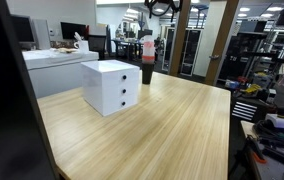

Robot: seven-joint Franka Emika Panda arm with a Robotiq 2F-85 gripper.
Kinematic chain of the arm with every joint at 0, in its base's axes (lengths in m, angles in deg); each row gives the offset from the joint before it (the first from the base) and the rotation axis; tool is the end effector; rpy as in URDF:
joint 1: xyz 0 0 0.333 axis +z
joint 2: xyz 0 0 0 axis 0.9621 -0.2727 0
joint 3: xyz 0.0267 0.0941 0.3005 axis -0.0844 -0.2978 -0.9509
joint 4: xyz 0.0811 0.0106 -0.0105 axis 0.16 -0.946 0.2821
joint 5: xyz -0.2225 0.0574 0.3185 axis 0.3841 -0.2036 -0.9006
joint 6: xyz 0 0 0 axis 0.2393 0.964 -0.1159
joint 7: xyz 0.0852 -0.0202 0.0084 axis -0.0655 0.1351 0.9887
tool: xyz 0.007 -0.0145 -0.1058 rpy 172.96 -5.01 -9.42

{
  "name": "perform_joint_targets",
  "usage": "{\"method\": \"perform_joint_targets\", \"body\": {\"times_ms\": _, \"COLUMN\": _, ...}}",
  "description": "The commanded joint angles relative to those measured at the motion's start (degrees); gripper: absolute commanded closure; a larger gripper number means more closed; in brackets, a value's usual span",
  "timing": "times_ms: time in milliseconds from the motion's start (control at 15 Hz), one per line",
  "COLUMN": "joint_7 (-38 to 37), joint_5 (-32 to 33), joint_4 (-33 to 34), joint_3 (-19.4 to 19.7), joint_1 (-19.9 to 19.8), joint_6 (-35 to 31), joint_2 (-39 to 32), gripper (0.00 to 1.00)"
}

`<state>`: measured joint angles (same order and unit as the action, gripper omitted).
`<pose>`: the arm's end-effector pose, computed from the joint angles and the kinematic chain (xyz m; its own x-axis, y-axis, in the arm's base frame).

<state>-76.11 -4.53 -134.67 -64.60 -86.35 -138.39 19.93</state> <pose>0.5567 -0.1496 0.5526 0.1772 -0.9054 0.3859 -0.9677 -0.2316 -0.0991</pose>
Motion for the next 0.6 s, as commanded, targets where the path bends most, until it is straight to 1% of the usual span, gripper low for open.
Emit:
{"method": "perform_joint_targets", "body": {"times_ms": 0, "joint_7": -2.85, "joint_5": -2.06, "joint_4": 6.65, "joint_3": 3.11, "joint_1": 1.55, "joint_6": 2.55, "joint_2": -5.2, "gripper": 0.0}}
{"method": "perform_joint_targets", "body": {"times_ms": 200, "joint_7": -3.32, "joint_5": -2.62, "joint_4": 11.06, "joint_3": 5.23, "joint_1": 1.95, "joint_6": 3.08, "joint_2": -9.13, "gripper": 0.0}}
{"method": "perform_joint_targets", "body": {"times_ms": 333, "joint_7": -2.45, "joint_5": -4.47, "joint_4": 14.81, "joint_3": 6.66, "joint_1": 2.04, "joint_6": 4.42, "joint_2": -12.54, "gripper": 0.0}}
{"method": "perform_joint_targets", "body": {"times_ms": 533, "joint_7": -2.44, "joint_5": -5.62, "joint_4": 19.22, "joint_3": 8.18, "joint_1": 2.19, "joint_6": 5.64, "joint_2": -16.79, "gripper": 0.0}}
